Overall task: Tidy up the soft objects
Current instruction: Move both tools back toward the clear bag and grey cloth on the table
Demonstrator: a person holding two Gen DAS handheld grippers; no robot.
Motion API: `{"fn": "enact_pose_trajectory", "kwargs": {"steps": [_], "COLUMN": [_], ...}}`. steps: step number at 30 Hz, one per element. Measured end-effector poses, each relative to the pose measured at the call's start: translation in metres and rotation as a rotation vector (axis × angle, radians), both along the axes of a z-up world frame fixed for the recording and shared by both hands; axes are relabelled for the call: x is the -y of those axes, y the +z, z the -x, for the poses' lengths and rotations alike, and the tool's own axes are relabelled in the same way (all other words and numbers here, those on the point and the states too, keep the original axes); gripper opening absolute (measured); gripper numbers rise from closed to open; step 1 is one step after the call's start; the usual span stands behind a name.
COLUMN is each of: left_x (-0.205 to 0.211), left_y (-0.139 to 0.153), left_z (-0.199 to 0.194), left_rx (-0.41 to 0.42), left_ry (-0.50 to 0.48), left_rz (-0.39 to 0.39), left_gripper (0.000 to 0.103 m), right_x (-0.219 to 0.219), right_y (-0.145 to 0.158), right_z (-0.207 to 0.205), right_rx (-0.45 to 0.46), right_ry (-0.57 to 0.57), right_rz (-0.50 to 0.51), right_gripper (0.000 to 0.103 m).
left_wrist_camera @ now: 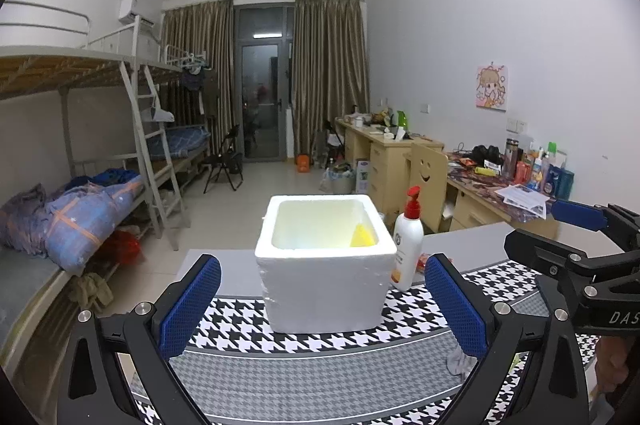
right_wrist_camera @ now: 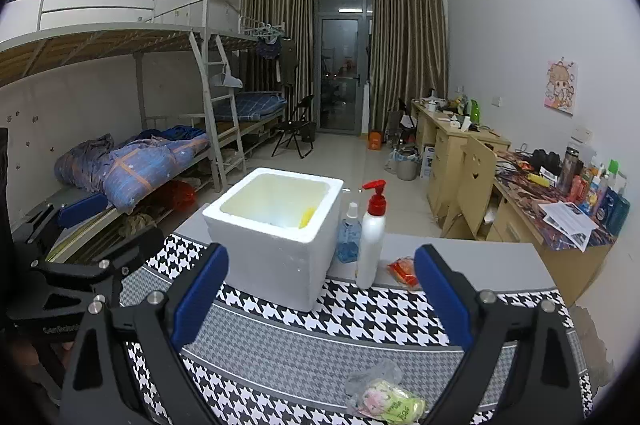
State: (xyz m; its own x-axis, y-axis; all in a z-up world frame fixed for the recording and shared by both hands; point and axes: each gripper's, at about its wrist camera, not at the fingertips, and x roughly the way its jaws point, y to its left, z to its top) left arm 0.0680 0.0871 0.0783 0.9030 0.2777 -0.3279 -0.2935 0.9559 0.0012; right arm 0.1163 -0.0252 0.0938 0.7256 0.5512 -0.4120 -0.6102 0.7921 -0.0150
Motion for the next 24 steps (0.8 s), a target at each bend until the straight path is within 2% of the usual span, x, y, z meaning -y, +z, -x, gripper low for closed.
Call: {"fn": "enact_pose_trajectory", "kwargs": {"steps": [16, 24], "left_x": [0.021, 0.025], "left_y": [-0.011, -0.024], "left_z": [0.012, 0.016], "left_rx": [0.026, 0.044], "left_ry": [-0.046, -0.011], "left_rz": [0.005, -0.008], "left_gripper": [0.102, 0.102], "right_x": [0.027, 0.044], "right_y": [-0.011, -0.022], "right_z": [0.011, 0.012], "right_rx": [0.015, 0.018], "right_ry": [-0.042, -0.097], "right_rz": [-0.015, -0.026], "right_gripper": [0.096, 0.096]}}
